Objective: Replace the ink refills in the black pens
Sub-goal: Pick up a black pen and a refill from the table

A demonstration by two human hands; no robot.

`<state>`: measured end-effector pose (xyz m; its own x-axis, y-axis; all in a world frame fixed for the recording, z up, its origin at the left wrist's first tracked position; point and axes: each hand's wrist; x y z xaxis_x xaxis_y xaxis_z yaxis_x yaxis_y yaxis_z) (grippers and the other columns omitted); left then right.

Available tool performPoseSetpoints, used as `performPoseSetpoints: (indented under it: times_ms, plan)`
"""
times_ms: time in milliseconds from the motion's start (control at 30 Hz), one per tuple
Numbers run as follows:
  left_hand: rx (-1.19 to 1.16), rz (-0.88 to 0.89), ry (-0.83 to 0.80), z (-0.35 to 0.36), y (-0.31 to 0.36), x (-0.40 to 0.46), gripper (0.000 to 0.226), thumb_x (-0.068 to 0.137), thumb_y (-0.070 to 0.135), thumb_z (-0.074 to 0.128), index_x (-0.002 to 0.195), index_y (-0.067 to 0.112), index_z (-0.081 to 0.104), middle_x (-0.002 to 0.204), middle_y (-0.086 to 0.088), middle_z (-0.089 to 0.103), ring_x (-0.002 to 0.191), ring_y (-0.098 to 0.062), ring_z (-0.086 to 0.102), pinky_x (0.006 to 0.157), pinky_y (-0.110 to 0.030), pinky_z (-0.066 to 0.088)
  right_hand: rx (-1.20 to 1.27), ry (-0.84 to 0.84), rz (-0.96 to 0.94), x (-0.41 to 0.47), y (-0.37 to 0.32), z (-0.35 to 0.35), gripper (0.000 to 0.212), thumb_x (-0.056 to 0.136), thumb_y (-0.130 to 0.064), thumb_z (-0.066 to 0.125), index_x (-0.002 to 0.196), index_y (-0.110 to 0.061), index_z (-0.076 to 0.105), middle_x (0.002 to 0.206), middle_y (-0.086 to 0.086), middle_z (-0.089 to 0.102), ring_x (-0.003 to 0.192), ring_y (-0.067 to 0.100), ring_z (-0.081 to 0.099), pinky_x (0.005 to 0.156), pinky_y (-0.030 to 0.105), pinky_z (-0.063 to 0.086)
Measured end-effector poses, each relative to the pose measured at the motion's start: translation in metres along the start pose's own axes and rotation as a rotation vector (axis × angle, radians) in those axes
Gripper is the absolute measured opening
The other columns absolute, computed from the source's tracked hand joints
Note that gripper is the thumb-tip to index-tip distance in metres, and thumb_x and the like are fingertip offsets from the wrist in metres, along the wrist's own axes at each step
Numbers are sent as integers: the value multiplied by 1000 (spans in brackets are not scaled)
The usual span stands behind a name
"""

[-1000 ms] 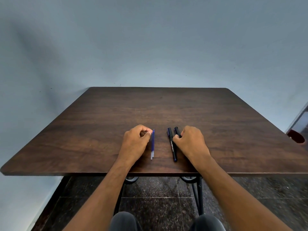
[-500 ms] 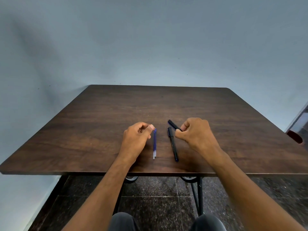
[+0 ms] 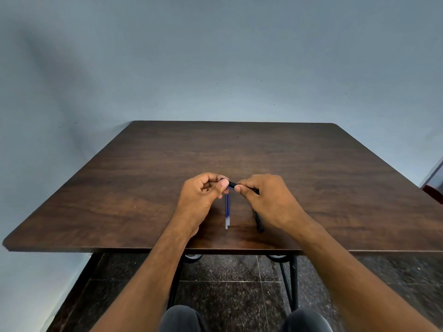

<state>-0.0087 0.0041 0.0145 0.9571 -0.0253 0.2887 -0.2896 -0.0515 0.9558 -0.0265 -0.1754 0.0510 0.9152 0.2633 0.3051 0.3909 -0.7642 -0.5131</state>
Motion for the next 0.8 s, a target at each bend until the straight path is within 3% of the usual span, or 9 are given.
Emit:
performPoseSetpoints:
  times_ms: [133,233,300,633,800]
  plan:
    - [24,6,-23,-1,0,0,5,92,12,70,94,16,73,77,6,77,70,-1,70,71,-15,54,11,6,-9,-2,2,-1,36,101,-35,59,66,-43,60,61,-2,60,60,19,57,61,42,50]
    - [35,6,-33,-1,0,-1,6,91,13,71,95,15,73,78,6,77,71,0,70,71,-15,54,42,11,18,-4,3,-1,22,100,-37,60,89,-31,77,67,-5,66,64,19,64,65,42,55]
    - [40,7,-39,-1,0,-2,6,91,13,71,96,15,74,80,5,78,72,0,70,71,-15,54,50,1,30,-5,5,-1,22,100,-37,60,98,-27,78,74,-4,72,71,20,69,69,43,57]
    - [35,3,-49,-1,0,-2,6,90,11,72,95,12,74,80,4,78,71,-1,71,69,-15,54,56,-17,60,-5,5,0,22,100,-37,59,98,-27,79,82,5,76,68,27,69,65,45,58]
    - [26,4,-35,-1,1,-2,5,91,12,70,95,14,74,82,4,78,75,-3,72,71,-17,55,5,1,67,-3,1,0,22,101,-38,58,101,-29,79,67,-3,71,52,18,59,58,43,56]
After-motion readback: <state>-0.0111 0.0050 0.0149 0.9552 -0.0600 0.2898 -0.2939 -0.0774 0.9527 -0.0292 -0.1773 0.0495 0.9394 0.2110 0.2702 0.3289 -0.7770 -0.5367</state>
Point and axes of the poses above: each hand's wrist, its own x-axis towards the middle knuckle, its own z-axis out of the palm, y = z × x
